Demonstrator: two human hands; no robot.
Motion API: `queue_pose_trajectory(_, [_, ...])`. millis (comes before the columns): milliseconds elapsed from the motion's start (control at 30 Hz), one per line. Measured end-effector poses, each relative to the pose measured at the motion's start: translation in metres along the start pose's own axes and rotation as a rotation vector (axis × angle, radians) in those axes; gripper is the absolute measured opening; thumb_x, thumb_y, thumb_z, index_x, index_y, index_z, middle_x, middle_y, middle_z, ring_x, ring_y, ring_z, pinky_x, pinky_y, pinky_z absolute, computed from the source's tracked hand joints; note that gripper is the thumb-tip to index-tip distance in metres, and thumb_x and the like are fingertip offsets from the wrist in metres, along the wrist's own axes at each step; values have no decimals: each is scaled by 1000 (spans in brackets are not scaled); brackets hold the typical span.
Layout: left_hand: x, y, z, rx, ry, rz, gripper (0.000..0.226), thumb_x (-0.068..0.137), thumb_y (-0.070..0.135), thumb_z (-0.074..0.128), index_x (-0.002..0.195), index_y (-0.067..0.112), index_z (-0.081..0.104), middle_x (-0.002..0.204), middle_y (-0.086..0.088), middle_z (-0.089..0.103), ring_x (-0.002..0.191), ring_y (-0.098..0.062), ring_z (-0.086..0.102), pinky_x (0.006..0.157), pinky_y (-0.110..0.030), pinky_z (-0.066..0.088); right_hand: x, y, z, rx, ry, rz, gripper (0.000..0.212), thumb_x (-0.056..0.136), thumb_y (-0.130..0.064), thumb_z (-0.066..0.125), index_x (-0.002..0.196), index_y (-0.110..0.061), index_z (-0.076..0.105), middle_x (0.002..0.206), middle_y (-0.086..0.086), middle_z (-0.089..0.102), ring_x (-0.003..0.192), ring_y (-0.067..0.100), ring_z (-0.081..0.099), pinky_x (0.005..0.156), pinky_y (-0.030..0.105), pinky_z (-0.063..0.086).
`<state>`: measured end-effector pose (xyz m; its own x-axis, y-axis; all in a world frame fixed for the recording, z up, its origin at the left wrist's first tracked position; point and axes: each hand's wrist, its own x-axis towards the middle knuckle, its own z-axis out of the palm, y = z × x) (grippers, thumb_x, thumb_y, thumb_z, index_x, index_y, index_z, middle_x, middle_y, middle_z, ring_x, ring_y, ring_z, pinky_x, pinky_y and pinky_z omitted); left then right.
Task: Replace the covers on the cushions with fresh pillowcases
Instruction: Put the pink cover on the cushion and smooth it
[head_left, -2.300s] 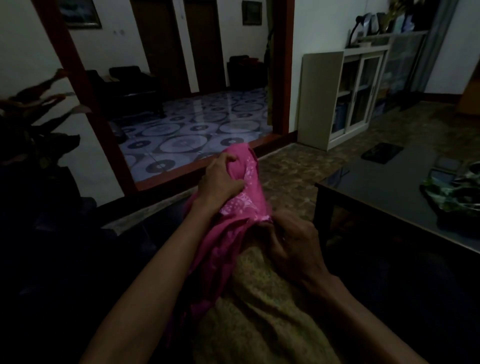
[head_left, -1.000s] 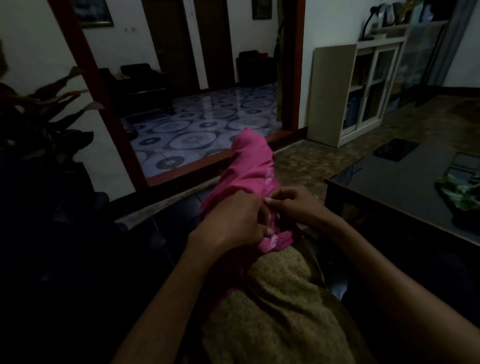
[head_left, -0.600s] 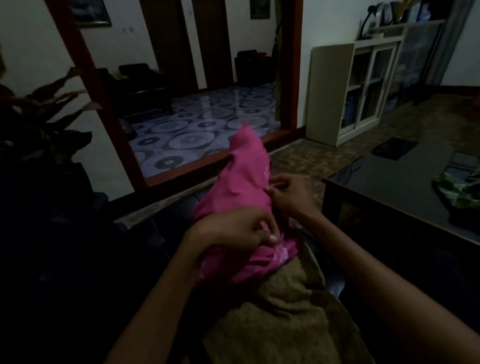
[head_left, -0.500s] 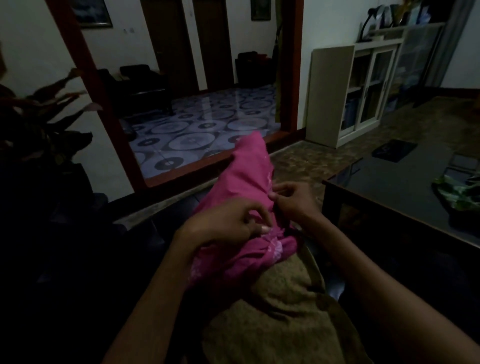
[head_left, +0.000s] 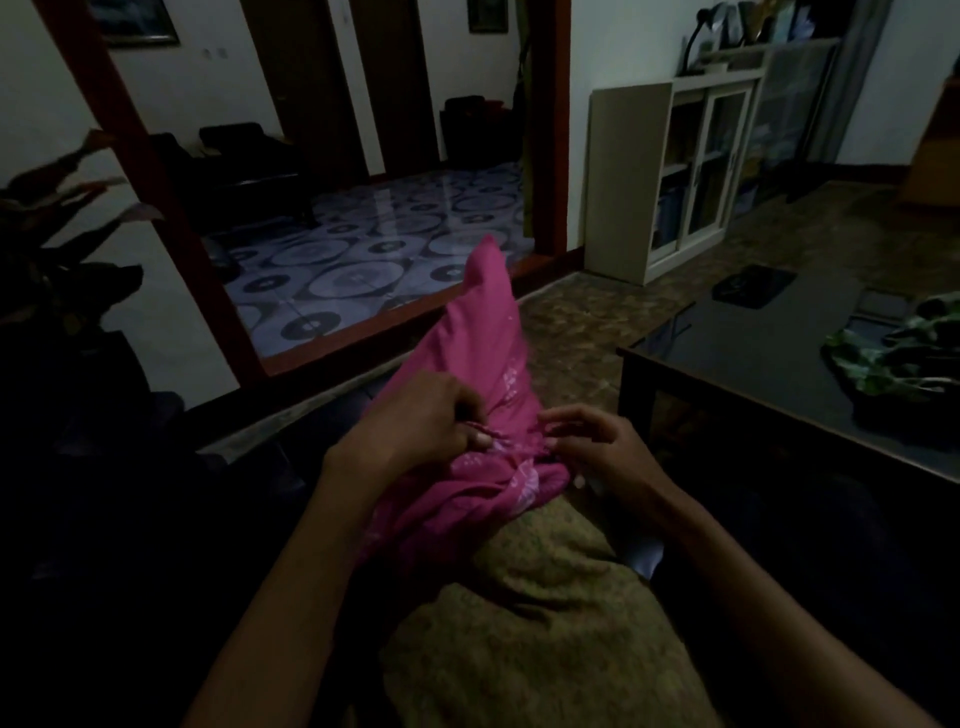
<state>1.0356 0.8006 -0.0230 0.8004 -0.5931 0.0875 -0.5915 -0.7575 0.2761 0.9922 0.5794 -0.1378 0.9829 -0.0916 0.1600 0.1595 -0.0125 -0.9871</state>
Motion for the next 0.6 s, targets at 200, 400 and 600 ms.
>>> queue_pose_trajectory(200, [-4, -12, -10, -9, -50, -69, 13, 79, 40, 82, 86, 30, 76, 73, 18, 65, 73, 5, 60, 67, -21, 49, -36, 3, 10, -350, 38, -254, 31, 81, -55, 74, 80, -25, 67, 87, -3, 64, 83, 20, 66, 78, 38, 53])
queue_pose_trajectory(400, [-2, -8, -8, -24, -39, -30, 9, 79, 38, 82, 82, 32, 75, 83, 12, 70, 79, -3, 65, 70, -23, 50, -68, -1, 28, -230, 222, -355, 39, 87, -50, 69, 78, -12, 64, 80, 0, 61, 76, 13, 61, 70, 30, 49])
queue_pose_trajectory(600, [9, -18, -10, 75, -30, -22, 18, 80, 37, 81, 72, 35, 66, 79, 9, 67, 75, -8, 64, 63, -22, 42, -77, 13, 14, -243, 293, 93, 78, 56, -81, 75, 119, -38, 58, 123, -11, 57, 108, 1, 57, 92, 26, 49])
